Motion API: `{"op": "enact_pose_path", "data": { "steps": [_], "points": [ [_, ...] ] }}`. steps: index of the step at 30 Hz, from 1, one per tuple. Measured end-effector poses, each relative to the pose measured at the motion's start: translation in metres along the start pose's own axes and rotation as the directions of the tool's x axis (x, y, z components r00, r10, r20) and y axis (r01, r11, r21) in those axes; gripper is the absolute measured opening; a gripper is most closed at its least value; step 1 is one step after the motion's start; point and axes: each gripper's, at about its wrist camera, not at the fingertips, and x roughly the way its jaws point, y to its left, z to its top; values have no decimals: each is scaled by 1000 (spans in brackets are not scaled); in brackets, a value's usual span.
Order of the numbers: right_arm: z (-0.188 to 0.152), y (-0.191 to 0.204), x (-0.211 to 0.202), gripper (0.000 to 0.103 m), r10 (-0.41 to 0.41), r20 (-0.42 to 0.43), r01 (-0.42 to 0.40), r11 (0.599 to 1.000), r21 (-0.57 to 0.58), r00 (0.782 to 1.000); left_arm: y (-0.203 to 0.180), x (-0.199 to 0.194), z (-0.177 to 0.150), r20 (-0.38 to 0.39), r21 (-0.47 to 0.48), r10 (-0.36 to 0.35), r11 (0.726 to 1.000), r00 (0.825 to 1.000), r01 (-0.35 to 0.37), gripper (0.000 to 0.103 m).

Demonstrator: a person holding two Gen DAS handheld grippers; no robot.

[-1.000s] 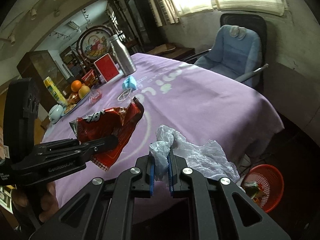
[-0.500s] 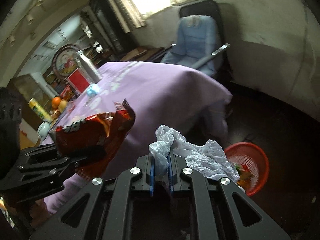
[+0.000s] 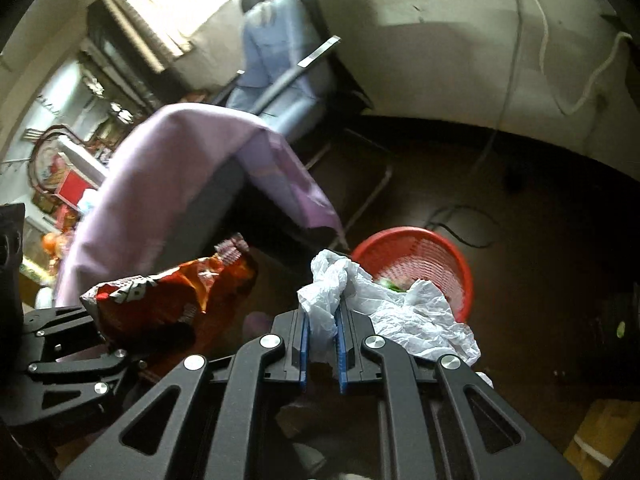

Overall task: Collect trash
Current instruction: 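Carry the red wrapper and white plastic bag to the red wastebasket, then open both tools to drop the wrapper and bag into the wastebasket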

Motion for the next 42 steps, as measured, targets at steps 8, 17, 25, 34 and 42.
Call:
{"op": "enact_pose_path", "data": {
  "steps": [8,17,25,34,42],
  "points": [
    [-9,-57,54,12,-36,-110,51,989,140,993,-4,83,22,-125,28,-30,999,992,33,22],
    [4,-108,127,13,94,-168,-26,928,372,981,5,172,37,-246,-3,-36,999,968,37,27],
    [14,-122,161,48,127,-153,-40,880,473,980,26,188,45,-236,-111,-12,994,972,-15,75],
    [16,-123,143,50,148,-116,-78,882,464,982,27,177,45,-218,-150,-63,988,974,30,81],
    [20,-118,89,56,83,-52,-53,904,423,995,5,150,29,-209,-92,-74,994,975,56,81]
  ]
}}
